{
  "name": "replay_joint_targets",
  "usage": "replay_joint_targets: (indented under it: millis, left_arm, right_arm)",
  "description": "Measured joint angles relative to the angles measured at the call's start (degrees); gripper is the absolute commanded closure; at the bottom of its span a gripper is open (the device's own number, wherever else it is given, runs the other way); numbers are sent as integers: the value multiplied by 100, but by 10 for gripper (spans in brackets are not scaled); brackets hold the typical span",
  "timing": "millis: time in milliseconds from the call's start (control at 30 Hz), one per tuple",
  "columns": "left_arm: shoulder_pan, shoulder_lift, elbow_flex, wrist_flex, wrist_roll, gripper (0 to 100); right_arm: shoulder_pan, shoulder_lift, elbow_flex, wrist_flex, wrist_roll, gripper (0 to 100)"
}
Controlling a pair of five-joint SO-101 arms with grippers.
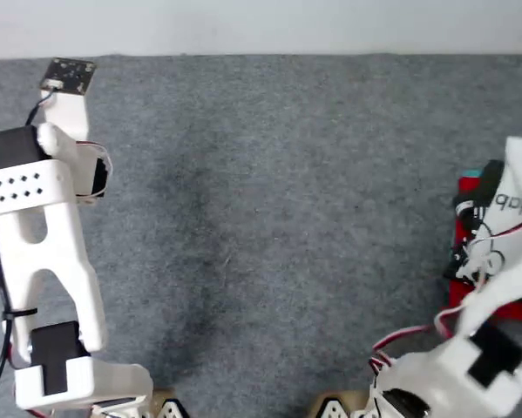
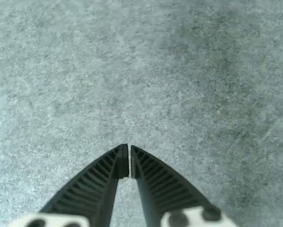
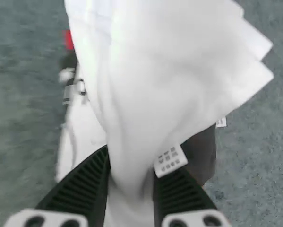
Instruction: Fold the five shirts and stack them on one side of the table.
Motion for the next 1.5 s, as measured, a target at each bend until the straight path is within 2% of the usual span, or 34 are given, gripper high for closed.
replay_joint_targets:
  millis: [67, 200, 267, 433, 533, 633, 700, 867, 1100, 1333, 1500]
  left_arm:
    - [132, 0, 0, 0, 0, 983]
    - [360, 0, 0, 0, 0, 983]
    - [404, 0, 0, 0, 0, 983]
    - [404, 0, 0, 0, 0, 983]
    - [404, 0, 0, 0, 0, 983]
    - [404, 0, 0, 0, 0, 983]
    - [404, 0, 0, 0, 0, 983]
    - [404, 0, 0, 0, 0, 983]
    - [404, 0, 0, 0, 0, 983]
    - [404, 0, 0, 0, 0, 983]
    - [404, 0, 0, 0, 0, 983]
  right_arm:
    - [132, 615, 0, -431, 229, 909]
    - [343, 1547, -35, -932, 501, 690]
    - [448, 1591, -220, -818, 519, 652]
    - [492, 1547, -1090, 79, 519, 720]
    - [352, 1301, -1222, 598, 519, 836]
    - [97, 1134, -1292, 1046, 519, 998]
    - [-79, 1125, -1292, 1204, 519, 962]
    - [-255, 1222, -1125, 1248, 527, 988]
    - [-598, 2541, -756, 1187, 519, 990]
    - [-615, 2760, -1143, 1152, 536, 990]
    - [-237, 2295, -1960, 1169, 554, 990]
